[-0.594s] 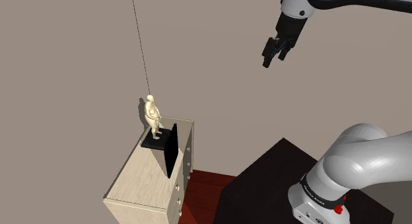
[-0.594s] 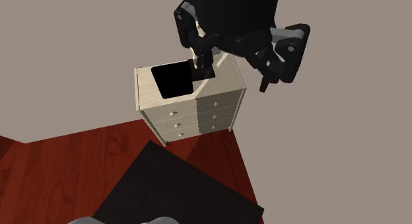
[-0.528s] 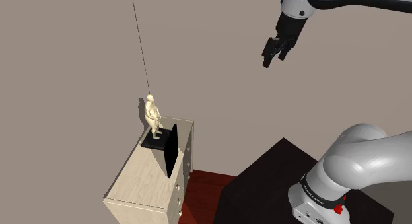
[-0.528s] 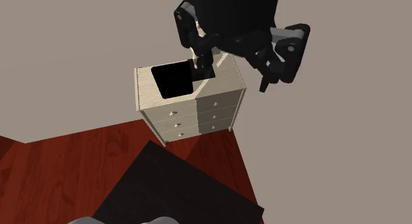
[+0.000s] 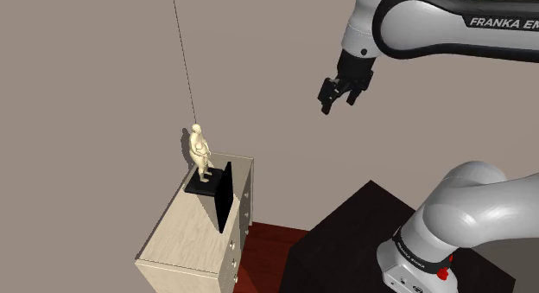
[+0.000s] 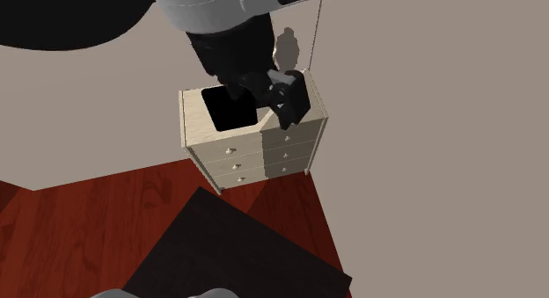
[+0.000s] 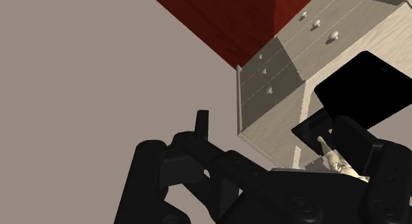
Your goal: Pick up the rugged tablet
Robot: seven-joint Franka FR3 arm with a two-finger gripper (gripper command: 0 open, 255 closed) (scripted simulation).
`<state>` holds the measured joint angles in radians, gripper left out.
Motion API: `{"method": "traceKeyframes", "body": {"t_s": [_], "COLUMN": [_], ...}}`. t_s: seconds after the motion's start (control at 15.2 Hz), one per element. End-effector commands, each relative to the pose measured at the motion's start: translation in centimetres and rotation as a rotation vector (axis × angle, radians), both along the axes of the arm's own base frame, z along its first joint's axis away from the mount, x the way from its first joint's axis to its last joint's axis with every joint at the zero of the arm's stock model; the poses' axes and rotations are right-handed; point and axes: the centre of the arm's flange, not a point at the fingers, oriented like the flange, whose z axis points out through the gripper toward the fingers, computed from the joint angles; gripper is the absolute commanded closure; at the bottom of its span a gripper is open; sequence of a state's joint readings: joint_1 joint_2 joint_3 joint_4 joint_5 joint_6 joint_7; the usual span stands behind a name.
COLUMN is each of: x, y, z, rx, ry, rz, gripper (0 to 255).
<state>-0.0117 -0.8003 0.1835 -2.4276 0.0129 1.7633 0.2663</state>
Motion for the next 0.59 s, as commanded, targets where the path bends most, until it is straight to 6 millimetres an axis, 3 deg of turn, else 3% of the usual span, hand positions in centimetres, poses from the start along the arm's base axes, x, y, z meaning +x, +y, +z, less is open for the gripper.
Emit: {"method": "traceKeyframes", "body": {"t_s": [0.0, 0.53], "x": [0.6, 2.3], "y": [2.0, 10.2], "z": [-1.7, -8.3], "rx": [0.005, 0.020], "ry": [-0.003, -0.011], "rz": [-0.043, -0.199], "gripper": [0, 0]}}
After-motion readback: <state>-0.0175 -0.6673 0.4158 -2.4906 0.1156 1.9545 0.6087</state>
